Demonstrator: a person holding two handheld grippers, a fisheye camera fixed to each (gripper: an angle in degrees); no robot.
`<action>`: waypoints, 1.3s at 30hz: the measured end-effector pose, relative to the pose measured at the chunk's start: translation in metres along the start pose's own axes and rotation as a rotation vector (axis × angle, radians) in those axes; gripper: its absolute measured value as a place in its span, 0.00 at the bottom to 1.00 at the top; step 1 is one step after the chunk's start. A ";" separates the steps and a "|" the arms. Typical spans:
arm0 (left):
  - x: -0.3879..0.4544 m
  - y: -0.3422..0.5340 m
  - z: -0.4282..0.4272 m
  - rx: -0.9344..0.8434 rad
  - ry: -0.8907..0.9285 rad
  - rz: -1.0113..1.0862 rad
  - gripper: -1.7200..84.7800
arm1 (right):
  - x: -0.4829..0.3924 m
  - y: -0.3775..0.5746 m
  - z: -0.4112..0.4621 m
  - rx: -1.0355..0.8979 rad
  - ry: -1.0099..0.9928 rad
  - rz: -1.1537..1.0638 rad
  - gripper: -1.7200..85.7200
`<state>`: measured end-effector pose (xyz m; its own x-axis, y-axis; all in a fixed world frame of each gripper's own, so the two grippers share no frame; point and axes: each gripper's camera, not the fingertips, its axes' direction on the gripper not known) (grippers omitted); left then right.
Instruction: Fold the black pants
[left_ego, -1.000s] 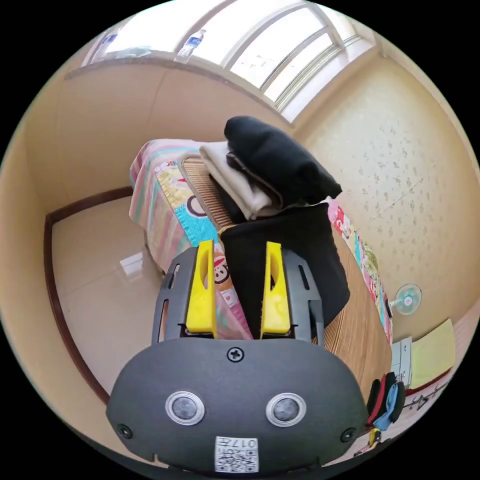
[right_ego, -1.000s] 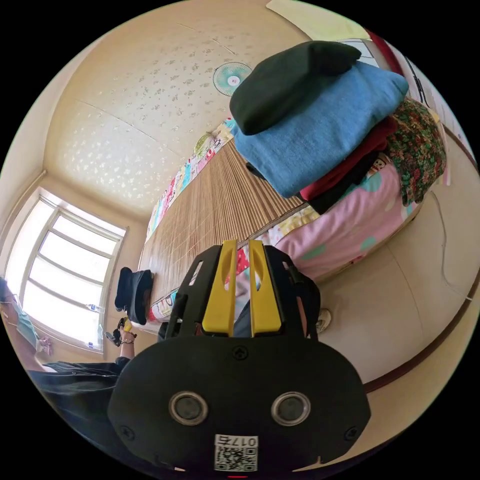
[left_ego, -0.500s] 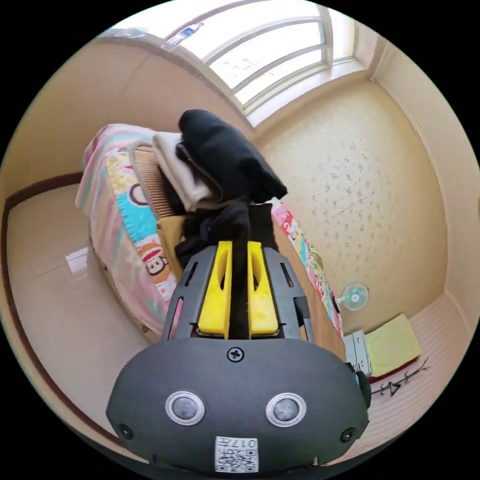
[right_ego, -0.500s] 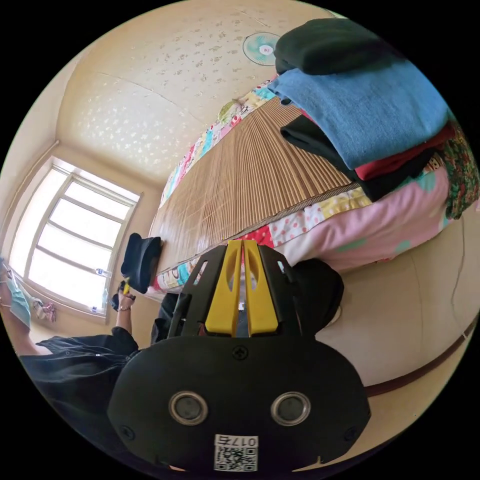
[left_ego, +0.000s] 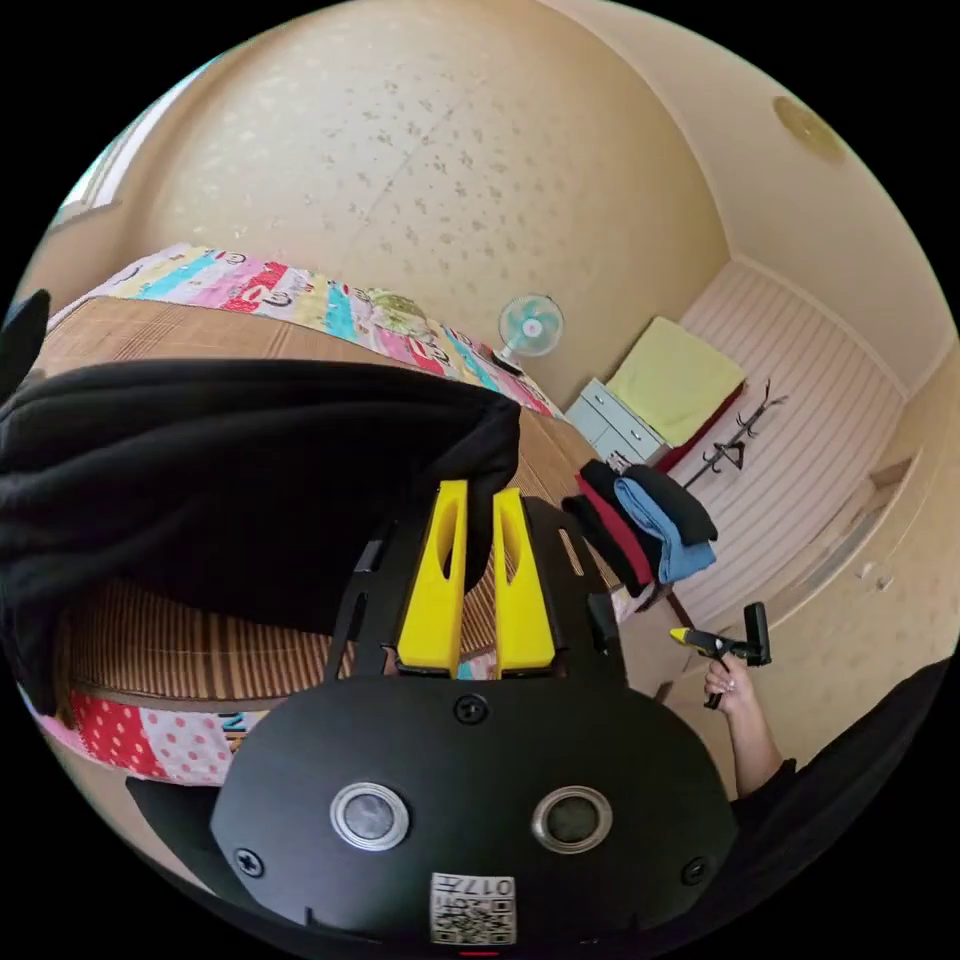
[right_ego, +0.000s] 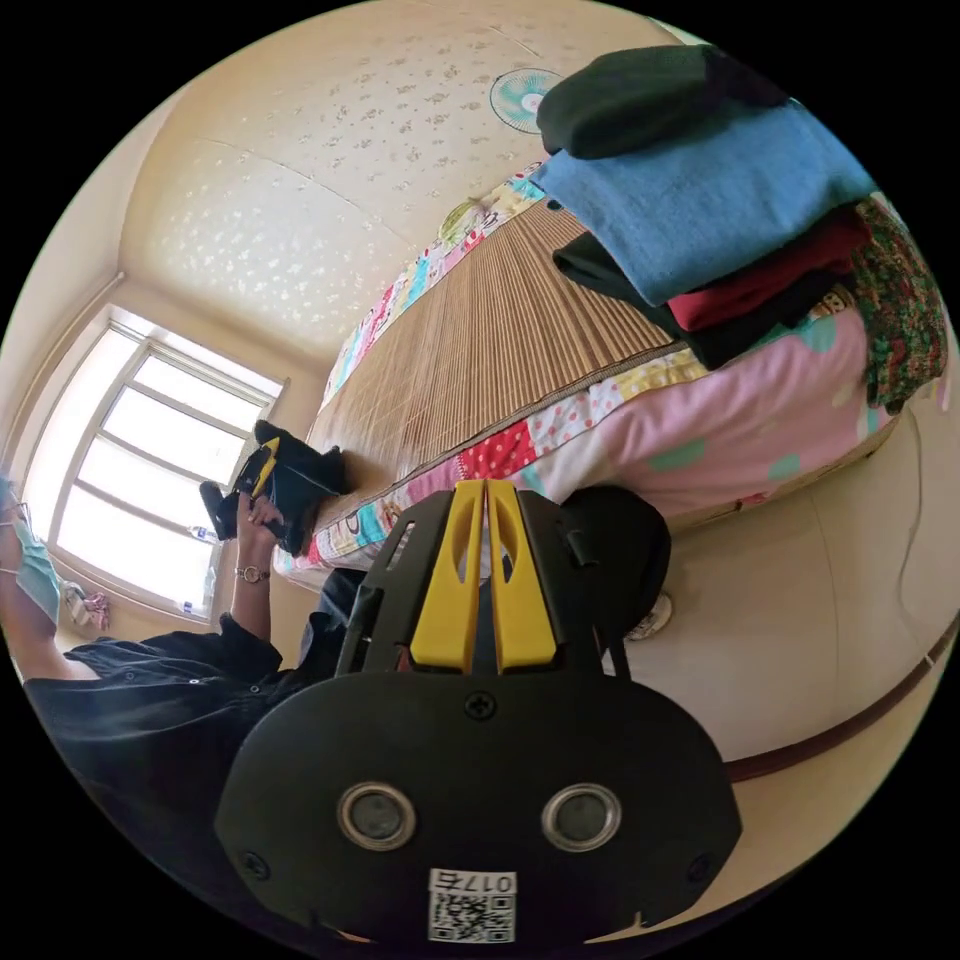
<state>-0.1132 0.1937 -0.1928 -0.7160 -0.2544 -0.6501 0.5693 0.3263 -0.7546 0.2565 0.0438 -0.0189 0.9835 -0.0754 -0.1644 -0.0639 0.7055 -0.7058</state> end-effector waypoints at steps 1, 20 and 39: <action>0.008 0.007 0.008 -0.025 0.025 0.021 0.08 | 0.004 0.004 -0.001 0.001 0.016 0.001 0.02; 0.048 0.126 0.046 -0.201 0.248 0.048 0.09 | -0.320 0.062 0.278 -0.289 -0.177 -0.942 0.16; -0.183 0.169 -0.200 0.341 -0.122 -0.543 0.20 | -0.413 0.197 0.549 -0.437 -0.170 -0.985 0.17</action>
<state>0.0332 0.4773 -0.1835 -0.8983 -0.4098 -0.1586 0.2502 -0.1800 -0.9513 -0.0694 0.6009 0.2886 0.6443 -0.3479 0.6811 0.7433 0.0752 -0.6648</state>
